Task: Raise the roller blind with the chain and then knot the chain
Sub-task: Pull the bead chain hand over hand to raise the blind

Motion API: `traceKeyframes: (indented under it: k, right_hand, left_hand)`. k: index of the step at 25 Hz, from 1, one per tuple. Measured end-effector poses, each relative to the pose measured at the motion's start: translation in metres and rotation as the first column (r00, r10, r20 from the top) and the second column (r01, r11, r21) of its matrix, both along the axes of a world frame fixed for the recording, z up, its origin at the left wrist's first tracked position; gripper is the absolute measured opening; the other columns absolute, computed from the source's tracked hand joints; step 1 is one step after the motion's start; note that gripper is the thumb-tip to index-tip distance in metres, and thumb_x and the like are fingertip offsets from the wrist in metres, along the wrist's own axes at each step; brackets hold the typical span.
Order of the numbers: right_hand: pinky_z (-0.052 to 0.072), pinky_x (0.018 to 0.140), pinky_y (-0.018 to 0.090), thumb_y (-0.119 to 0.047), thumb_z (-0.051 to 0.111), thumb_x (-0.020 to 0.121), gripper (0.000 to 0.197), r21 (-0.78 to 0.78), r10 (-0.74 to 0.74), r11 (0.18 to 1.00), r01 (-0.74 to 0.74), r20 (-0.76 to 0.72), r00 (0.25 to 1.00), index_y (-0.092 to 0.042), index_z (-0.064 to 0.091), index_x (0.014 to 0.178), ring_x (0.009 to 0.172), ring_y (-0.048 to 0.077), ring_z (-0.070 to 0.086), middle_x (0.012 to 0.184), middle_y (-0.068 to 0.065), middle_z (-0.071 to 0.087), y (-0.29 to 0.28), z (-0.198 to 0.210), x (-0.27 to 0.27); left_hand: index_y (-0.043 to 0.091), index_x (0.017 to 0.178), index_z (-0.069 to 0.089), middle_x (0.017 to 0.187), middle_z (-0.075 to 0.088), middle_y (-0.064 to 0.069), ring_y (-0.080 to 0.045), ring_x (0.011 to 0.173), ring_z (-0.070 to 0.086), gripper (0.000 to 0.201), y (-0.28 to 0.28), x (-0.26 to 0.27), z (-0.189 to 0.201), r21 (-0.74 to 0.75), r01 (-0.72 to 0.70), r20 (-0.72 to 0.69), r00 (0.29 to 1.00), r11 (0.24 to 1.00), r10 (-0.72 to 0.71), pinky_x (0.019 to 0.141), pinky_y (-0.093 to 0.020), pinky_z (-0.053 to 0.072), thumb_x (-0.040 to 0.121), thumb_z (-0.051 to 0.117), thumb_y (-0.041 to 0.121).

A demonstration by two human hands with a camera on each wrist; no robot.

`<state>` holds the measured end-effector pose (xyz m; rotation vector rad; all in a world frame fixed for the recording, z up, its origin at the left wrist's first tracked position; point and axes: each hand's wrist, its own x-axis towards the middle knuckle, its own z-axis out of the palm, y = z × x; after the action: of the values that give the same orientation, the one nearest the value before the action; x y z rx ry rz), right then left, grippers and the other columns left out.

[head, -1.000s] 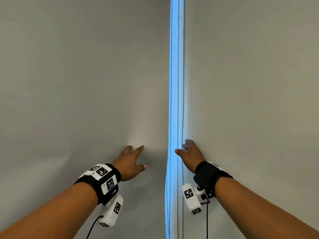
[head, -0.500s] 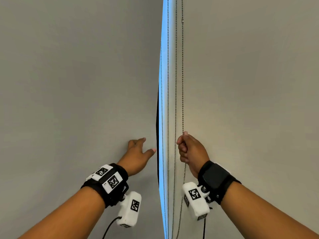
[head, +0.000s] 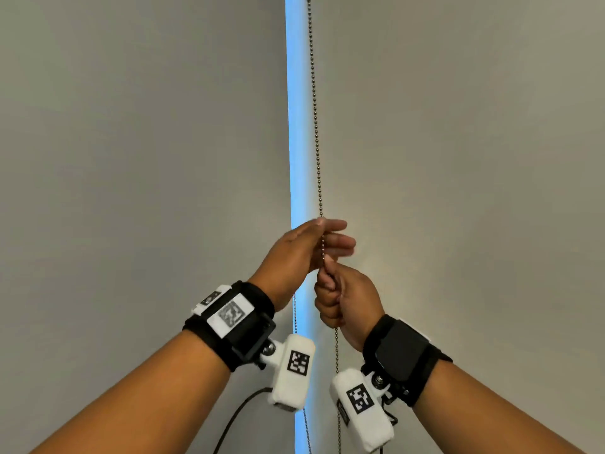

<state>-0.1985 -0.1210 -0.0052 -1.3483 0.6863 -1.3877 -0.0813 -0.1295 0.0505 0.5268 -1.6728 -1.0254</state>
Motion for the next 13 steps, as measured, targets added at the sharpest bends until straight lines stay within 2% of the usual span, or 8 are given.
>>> traceKeyframes:
  k: [1, 3, 4, 5, 7, 9, 11, 13]
  right_hand:
    - [0.012, 0.042, 0.022, -0.035, 0.037, 0.102, 0.043, -0.004, 0.011, 1.000, -0.011, -0.013, 1.000, -0.021, 0.029, 0.062, 0.045, 0.012, 0.012, 0.054, -0.003, 0.021, 0.002, -0.002, -0.006]
    - [0.014, 0.042, 0.022, -0.034, 0.037, 0.102, 0.044, -0.017, 0.010, 1.000, -0.011, -0.053, 0.999, -0.021, 0.029, 0.061, 0.048, 0.013, 0.011, 0.055, -0.001, 0.021, 0.003, -0.005, -0.010]
    - [0.014, 0.042, 0.023, -0.034, 0.037, 0.102, 0.044, -0.022, 0.008, 1.000, -0.010, -0.086, 0.996, -0.021, 0.029, 0.061, 0.048, 0.014, 0.011, 0.056, -0.001, 0.021, 0.003, -0.005, -0.013]
    - [0.014, 0.043, 0.023, -0.034, 0.038, 0.101, 0.043, -0.029, 0.018, 0.999, -0.023, -0.139, 0.990, -0.021, 0.030, 0.061, 0.049, 0.014, 0.012, 0.056, -0.001, 0.022, 0.003, -0.004, -0.020]
    - [0.019, 0.043, 0.024, -0.038, 0.043, 0.093, 0.038, -0.053, 0.049, 0.997, -0.064, -0.250, 0.967, -0.019, 0.038, 0.061, 0.047, 0.013, 0.018, 0.055, -0.001, 0.028, 0.001, 0.000, -0.033]
    - [0.038, 0.050, 0.026, -0.036, 0.047, 0.083, 0.029, -0.051, 0.101, 0.992, -0.116, -0.233, 0.967, -0.012, 0.058, 0.074, 0.050, 0.016, 0.040, 0.062, 0.006, 0.048, 0.001, 0.009, -0.043]
    - [0.053, 0.074, 0.038, -0.031, 0.046, 0.084, 0.041, -0.086, 0.114, 0.989, -0.121, -0.084, 0.990, 0.001, 0.065, 0.100, 0.074, 0.026, 0.062, 0.084, 0.017, 0.066, -0.003, 0.027, -0.053]
    - [0.052, 0.090, 0.044, -0.030, 0.043, 0.095, 0.044, -0.142, 0.095, 0.986, -0.090, 0.027, 0.995, 0.004, 0.064, 0.114, 0.093, 0.029, 0.065, 0.101, 0.019, 0.069, -0.003, 0.056, -0.060]
  left_hand:
    - [0.002, 0.119, 0.063, 0.097, 0.073, -0.017, -0.032, 0.092, 0.072, 0.043, 0.004, -0.009, 0.006, 0.028, -0.002, -0.059, 0.998, 1.000, 0.004, 0.090, -0.042, 0.056, 0.108, 0.033, 0.030]
    - [0.005, 0.104, 0.064, 0.072, 0.060, -0.006, -0.021, 0.064, 0.061, 0.040, 0.008, -0.018, 0.018, 0.077, -0.006, -0.159, 0.987, 0.997, 0.018, 0.063, -0.035, 0.056, 0.107, 0.035, 0.032]
    - [0.010, 0.090, 0.061, 0.064, 0.048, -0.001, -0.016, 0.054, 0.046, 0.037, 0.010, -0.022, 0.024, 0.095, -0.028, -0.192, 0.980, 0.995, 0.046, 0.050, -0.028, 0.044, 0.106, 0.037, 0.033]
    - [0.016, 0.077, 0.054, 0.060, 0.036, 0.002, -0.013, 0.051, 0.030, 0.037, 0.013, -0.030, 0.027, 0.116, -0.073, -0.214, 0.972, 0.991, 0.097, 0.044, -0.025, 0.028, 0.105, 0.039, 0.034]
    - [0.023, 0.063, 0.034, 0.057, 0.022, 0.005, -0.012, 0.051, 0.013, 0.042, 0.020, -0.043, 0.028, 0.134, -0.152, -0.229, 0.957, 0.979, 0.180, 0.046, -0.026, 0.010, 0.103, 0.040, 0.034]
    - [0.025, 0.062, 0.026, 0.056, 0.017, 0.005, -0.013, 0.049, 0.008, 0.043, 0.024, -0.051, 0.022, 0.166, -0.181, -0.285, 0.932, 0.969, 0.223, 0.047, -0.026, 0.006, 0.102, 0.040, 0.032]
    - [0.025, 0.060, 0.026, 0.053, 0.016, 0.005, -0.013, 0.047, 0.007, 0.044, 0.029, -0.054, 0.016, 0.189, -0.182, -0.344, 0.908, 0.965, 0.239, 0.047, -0.026, 0.005, 0.101, 0.041, 0.031]
    - [0.024, 0.060, 0.026, 0.051, 0.016, 0.005, -0.012, 0.043, 0.008, 0.044, 0.035, -0.058, 0.011, 0.188, -0.186, -0.367, 0.897, 0.964, 0.245, 0.046, -0.024, 0.005, 0.101, 0.040, 0.030]
